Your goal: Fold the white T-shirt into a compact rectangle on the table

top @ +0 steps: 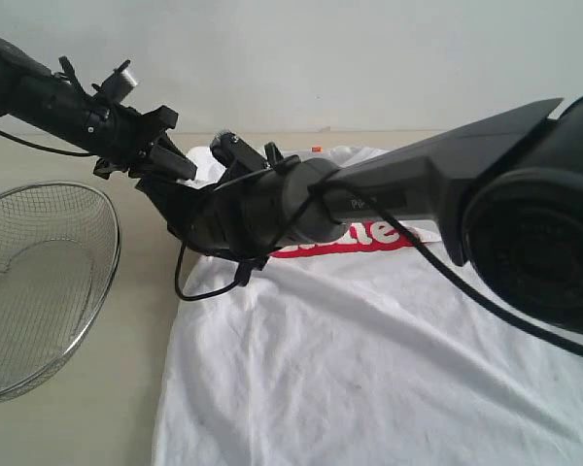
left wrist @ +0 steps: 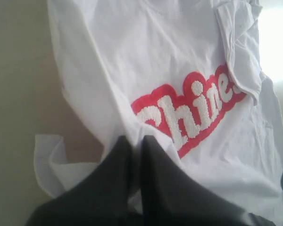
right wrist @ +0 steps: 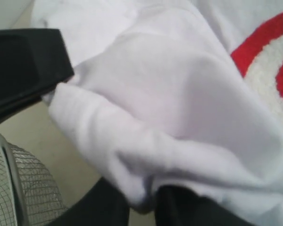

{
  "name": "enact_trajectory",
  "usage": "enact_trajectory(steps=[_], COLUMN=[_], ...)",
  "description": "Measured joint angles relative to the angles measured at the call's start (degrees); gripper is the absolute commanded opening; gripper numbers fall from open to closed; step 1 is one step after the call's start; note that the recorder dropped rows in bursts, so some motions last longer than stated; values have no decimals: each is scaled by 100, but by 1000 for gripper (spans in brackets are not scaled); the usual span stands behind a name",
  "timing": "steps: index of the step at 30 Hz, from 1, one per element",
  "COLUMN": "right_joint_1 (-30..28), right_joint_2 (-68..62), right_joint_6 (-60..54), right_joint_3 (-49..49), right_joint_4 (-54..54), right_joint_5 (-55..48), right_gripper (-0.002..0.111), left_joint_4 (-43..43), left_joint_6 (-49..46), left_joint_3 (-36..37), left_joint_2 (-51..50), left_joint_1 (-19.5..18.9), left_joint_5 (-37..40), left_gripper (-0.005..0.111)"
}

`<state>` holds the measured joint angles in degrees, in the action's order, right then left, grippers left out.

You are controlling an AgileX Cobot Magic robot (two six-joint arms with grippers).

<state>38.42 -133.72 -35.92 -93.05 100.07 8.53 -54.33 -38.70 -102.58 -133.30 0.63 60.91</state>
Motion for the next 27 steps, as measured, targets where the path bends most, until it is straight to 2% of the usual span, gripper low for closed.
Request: enact_trajectory(steps=[14, 27], right_joint_1=[-9, -96], right_joint_2=[0, 123], right_joint_6=[0, 34], right_joint_3=[-415, -497], right_joint_4=[22, 22], right_joint_5=[-464, -587], right_gripper=[0, 0], left_joint_4=[-20, -67], left_joint_6=[0, 0], left_joint_3=[0, 0], left_joint_2=[0, 211], left_joint_1=[-22, -406], left_joint_5=[0, 94], left_gripper=[4, 4])
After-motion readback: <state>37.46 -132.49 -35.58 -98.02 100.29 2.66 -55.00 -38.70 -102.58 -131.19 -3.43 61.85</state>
